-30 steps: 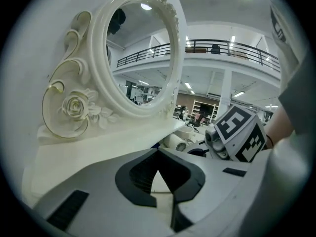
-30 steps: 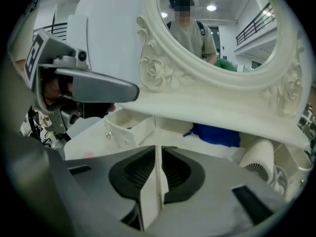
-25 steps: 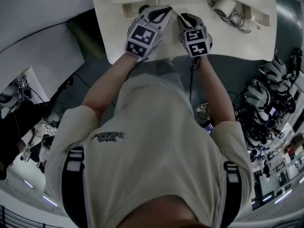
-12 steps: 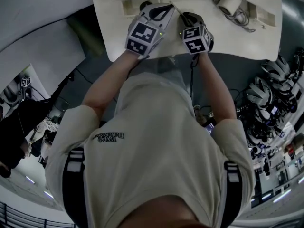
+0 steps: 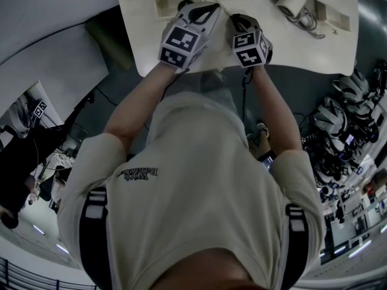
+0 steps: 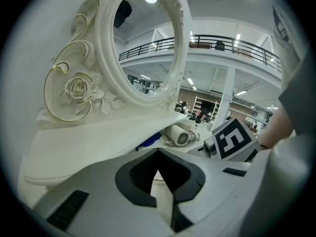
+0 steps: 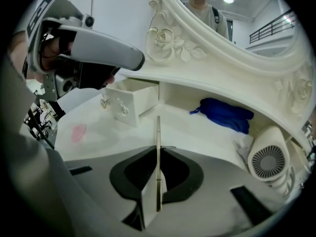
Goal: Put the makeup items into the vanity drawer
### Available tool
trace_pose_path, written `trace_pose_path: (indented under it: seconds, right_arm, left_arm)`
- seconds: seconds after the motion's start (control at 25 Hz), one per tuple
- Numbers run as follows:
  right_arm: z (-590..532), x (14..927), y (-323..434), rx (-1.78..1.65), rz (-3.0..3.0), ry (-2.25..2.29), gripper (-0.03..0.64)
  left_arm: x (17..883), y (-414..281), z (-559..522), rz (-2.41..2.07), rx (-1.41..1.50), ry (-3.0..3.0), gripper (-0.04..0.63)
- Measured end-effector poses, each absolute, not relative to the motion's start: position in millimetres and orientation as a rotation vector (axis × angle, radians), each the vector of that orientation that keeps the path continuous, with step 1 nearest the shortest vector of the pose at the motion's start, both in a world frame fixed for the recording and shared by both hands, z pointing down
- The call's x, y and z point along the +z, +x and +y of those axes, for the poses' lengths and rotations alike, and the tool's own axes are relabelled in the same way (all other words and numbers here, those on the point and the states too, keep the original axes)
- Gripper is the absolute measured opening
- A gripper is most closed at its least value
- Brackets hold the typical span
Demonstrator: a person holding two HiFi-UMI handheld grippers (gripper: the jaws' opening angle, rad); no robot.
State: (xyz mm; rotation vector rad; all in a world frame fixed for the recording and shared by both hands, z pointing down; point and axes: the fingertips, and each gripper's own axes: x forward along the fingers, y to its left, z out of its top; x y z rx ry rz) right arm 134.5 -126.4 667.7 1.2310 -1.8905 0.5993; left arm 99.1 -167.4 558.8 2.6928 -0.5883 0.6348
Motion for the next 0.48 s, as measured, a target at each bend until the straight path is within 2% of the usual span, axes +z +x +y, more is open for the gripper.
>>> trace_pose_path:
  seconds: [0.48]
  right_arm:
    - [-139, 548, 137, 0.479, -2.005, 1.457, 0.031]
  left_arm:
    - [487, 96, -170, -0.616, 0.522, 2.783, 0.014]
